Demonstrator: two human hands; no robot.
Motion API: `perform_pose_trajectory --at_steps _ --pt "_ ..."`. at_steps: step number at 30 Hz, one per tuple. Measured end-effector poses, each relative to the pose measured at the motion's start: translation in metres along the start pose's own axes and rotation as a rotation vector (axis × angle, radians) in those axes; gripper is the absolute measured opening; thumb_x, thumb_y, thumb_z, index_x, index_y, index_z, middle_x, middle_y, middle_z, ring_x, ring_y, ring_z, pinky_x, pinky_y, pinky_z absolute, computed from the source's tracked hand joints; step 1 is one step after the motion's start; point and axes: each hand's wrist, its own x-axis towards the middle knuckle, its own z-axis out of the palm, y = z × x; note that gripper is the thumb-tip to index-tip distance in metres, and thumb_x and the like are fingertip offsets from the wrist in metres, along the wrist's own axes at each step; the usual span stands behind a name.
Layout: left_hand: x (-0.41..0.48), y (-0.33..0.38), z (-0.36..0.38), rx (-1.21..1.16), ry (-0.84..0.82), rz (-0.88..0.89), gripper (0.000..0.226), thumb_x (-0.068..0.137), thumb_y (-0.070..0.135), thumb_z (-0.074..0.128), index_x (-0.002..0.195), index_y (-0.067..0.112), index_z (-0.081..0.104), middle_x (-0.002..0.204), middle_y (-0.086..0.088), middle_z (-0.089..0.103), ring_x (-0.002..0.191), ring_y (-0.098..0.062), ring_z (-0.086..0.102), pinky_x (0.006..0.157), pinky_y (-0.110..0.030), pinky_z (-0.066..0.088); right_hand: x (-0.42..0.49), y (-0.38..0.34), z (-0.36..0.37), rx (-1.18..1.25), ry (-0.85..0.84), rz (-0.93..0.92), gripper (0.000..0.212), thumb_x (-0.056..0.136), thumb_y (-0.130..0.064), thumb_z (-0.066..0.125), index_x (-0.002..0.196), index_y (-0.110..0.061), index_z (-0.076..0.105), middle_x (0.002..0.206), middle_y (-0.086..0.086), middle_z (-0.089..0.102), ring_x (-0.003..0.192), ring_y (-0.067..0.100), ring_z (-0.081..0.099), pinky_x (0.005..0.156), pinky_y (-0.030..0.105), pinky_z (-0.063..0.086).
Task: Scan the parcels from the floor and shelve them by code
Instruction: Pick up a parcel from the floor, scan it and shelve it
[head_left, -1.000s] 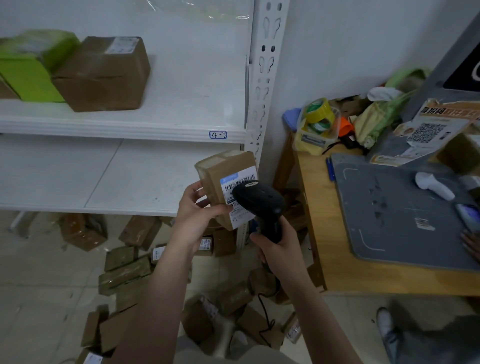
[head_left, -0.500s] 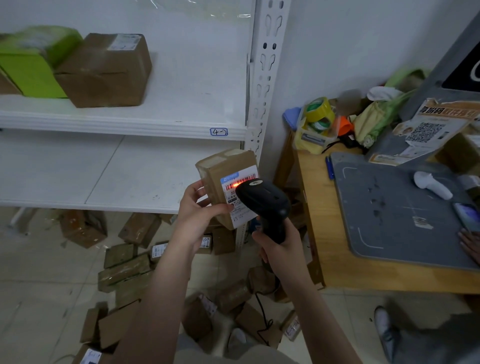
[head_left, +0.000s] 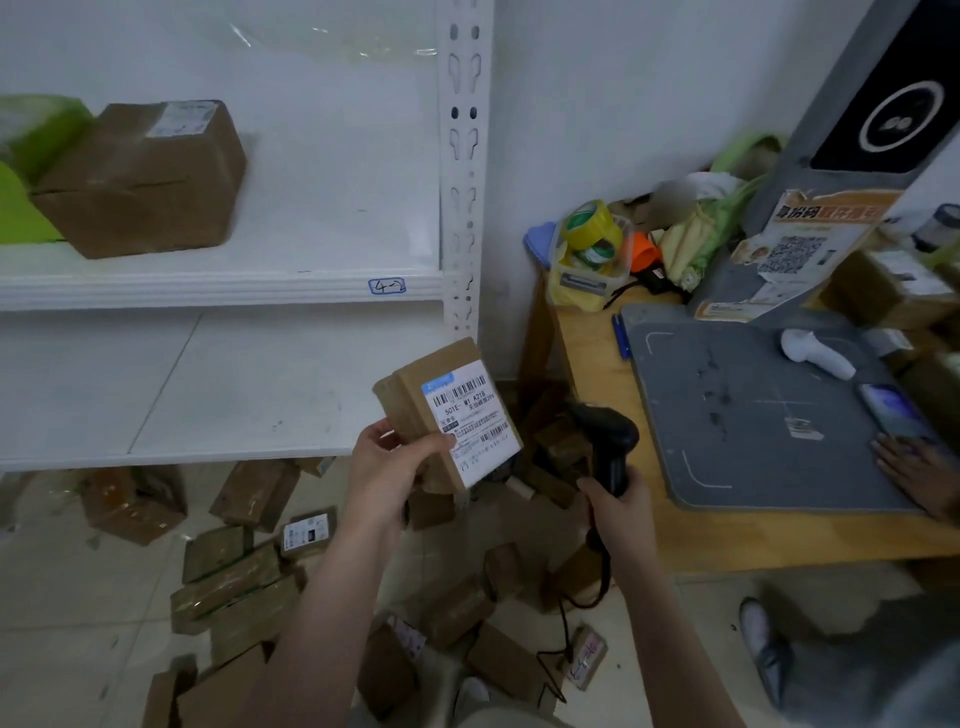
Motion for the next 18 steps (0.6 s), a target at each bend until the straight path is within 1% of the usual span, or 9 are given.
perform_pose_trajectory --at_steps 2,5,6,8,10,13,15,18 --pt "0.000 -0.005 0.016 0.045 -0.034 -0.025 0.066 0.070 0.012 0.088 0.126 0.014 0.054 0.117 -0.005 0.071 0.105 -0.026 0.070 0.092 -0.052 0.057 0.015 0.015 -0.020 -0.002 0.083 0.064 0.022 0.093 -0.012 0.062 0.112 -0.017 0.051 0.091 0.012 0.059 0.080 0.027 0.057 0.068 0.038 0.045" --pt "-0.004 -0.011 0.043 0.095 -0.082 -0.036 0.064 0.071 0.013 0.088 0.126 0.015 0.056 0.118 -0.005 0.071 0.106 -0.026 0.069 0.095 -0.053 0.056 0.042 0.030 -0.046 -0.048 0.204 0.105 0.019 0.093 -0.007 0.059 0.110 -0.009 0.051 0.086 0.015 0.056 0.074 0.029 0.056 0.066 0.039 0.044" --pt "-0.005 -0.013 0.052 0.105 -0.097 -0.042 0.064 0.071 0.015 0.088 0.127 0.015 0.056 0.118 -0.005 0.071 0.107 -0.027 0.069 0.095 -0.053 0.055 0.052 0.032 -0.054 -0.068 0.237 0.109 0.021 0.093 -0.006 0.057 0.114 -0.008 0.052 0.088 0.015 0.057 0.075 0.029 0.057 0.066 0.039 0.045" --pt "-0.007 -0.014 0.068 0.127 -0.136 -0.057 0.065 0.071 0.018 0.087 0.129 0.016 0.056 0.119 -0.004 0.071 0.107 -0.026 0.069 0.096 -0.053 0.055 0.073 0.034 -0.067 -0.115 0.269 0.117 0.028 0.094 -0.007 0.053 0.122 -0.006 0.051 0.094 0.013 0.058 0.082 0.027 0.057 0.065 0.034 0.044" --pt "-0.005 -0.014 0.083 0.132 -0.172 -0.069 0.061 0.073 0.018 0.086 0.128 0.015 0.060 0.118 -0.005 0.072 0.104 -0.026 0.071 0.093 -0.053 0.057 0.094 0.032 -0.077 -0.186 0.267 0.144 0.027 0.097 -0.007 0.050 0.124 -0.003 0.049 0.098 0.011 0.056 0.085 0.025 0.055 0.062 0.032 0.040" --pt "-0.004 -0.011 0.103 0.133 -0.188 -0.056 0.054 0.076 0.016 0.084 0.125 0.012 0.063 0.111 -0.005 0.075 0.098 -0.025 0.073 0.090 -0.050 0.059 0.120 0.030 -0.089 -0.280 0.291 0.197 0.030 0.099 -0.007 0.048 0.127 0.002 0.044 0.105 0.016 0.056 0.090 0.030 0.054 0.071 0.036 0.042" --pt "-0.005 -0.008 0.116 0.135 -0.199 -0.038 0.051 0.077 0.016 0.083 0.124 0.012 0.064 0.108 -0.003 0.076 0.097 -0.023 0.074 0.089 -0.049 0.059 0.132 0.030 -0.094 -0.324 0.313 0.242 0.033 0.100 -0.007 0.047 0.131 0.004 0.040 0.113 0.022 0.058 0.093 0.033 0.055 0.072 0.040 0.044" --pt "-0.006 -0.001 0.132 0.132 -0.228 -0.003 0.040 0.080 0.016 0.080 0.118 0.014 0.067 0.104 0.000 0.077 0.095 -0.019 0.073 0.085 -0.042 0.060 0.141 0.029 -0.099 -0.386 0.351 0.301 0.037 0.100 -0.009 0.048 0.133 0.004 0.038 0.121 0.025 0.057 0.107 0.040 0.058 0.078 0.043 0.048"
